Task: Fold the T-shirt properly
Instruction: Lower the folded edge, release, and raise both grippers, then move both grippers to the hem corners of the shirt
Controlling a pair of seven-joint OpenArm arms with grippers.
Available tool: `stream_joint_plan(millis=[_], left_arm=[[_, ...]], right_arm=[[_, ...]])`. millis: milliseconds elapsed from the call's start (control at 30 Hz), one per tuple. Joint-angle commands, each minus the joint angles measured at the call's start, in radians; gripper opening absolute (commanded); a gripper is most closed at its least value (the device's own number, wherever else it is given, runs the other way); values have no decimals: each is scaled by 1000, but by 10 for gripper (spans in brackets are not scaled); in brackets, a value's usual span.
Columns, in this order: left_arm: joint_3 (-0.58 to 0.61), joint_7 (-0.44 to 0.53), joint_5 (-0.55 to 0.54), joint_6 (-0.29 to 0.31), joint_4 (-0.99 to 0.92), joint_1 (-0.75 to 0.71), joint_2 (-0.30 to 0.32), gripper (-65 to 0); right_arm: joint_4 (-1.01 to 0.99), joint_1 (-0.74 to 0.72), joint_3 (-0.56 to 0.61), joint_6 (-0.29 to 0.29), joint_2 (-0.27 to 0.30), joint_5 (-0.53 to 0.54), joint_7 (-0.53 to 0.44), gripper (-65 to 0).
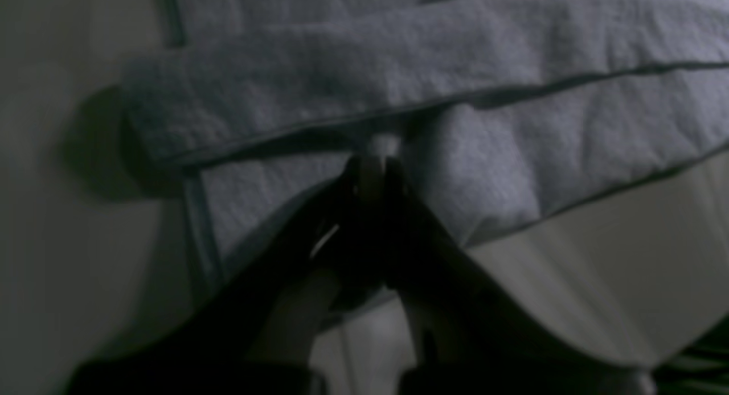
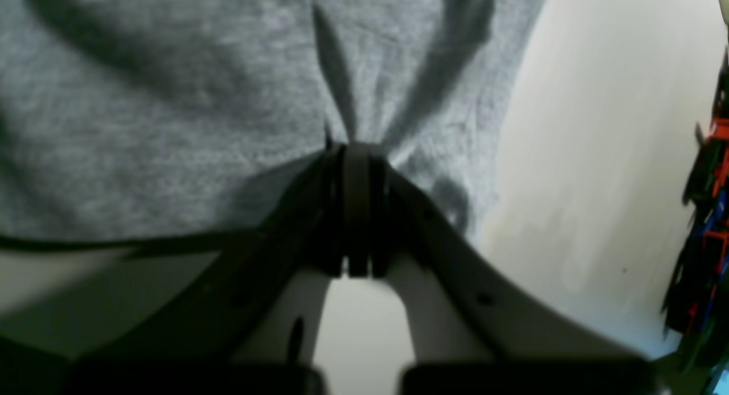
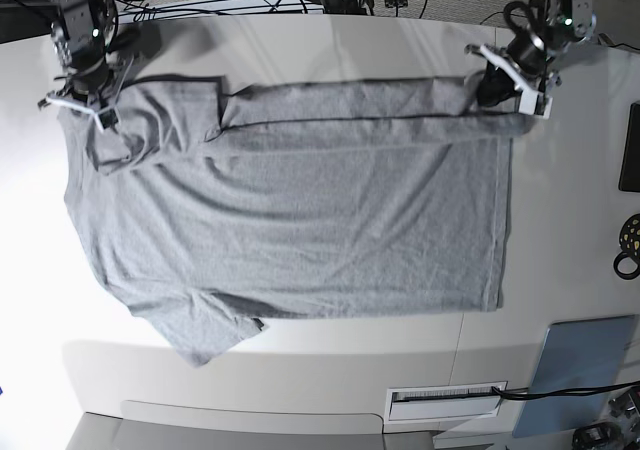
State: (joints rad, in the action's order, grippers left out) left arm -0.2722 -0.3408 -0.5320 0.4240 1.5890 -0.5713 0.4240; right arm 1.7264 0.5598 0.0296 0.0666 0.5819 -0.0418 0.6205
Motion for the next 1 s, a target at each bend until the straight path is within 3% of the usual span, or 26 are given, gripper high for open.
stream_joint_plan(millis=[0,167,467,600,733,967], left_arm=[[-16,-113,67,-11,-15,-37,11,-650],[-105,-113,67,47,-15,-103,11,-650],[-145,-116,67,60,-13,-160,11,-650],[-145,-130,67,125,-13,-167,11,-650],[-145,-165,67,123,-1,-183,12,-650],[-166,-169,67,124,34,-200,18,-650]], right_arm=[[15,23,-1,11,11,15,21,-650],[29,81,-1,9,11,4,42,-650],[41,170,-19,-19,11,-62,47,-650],[91,219,-19,-19,11,-80,56,-650],[139,256,-19,-51,12,-125,56,-650],[146,258,-19,-53,12,-135,74,-650]])
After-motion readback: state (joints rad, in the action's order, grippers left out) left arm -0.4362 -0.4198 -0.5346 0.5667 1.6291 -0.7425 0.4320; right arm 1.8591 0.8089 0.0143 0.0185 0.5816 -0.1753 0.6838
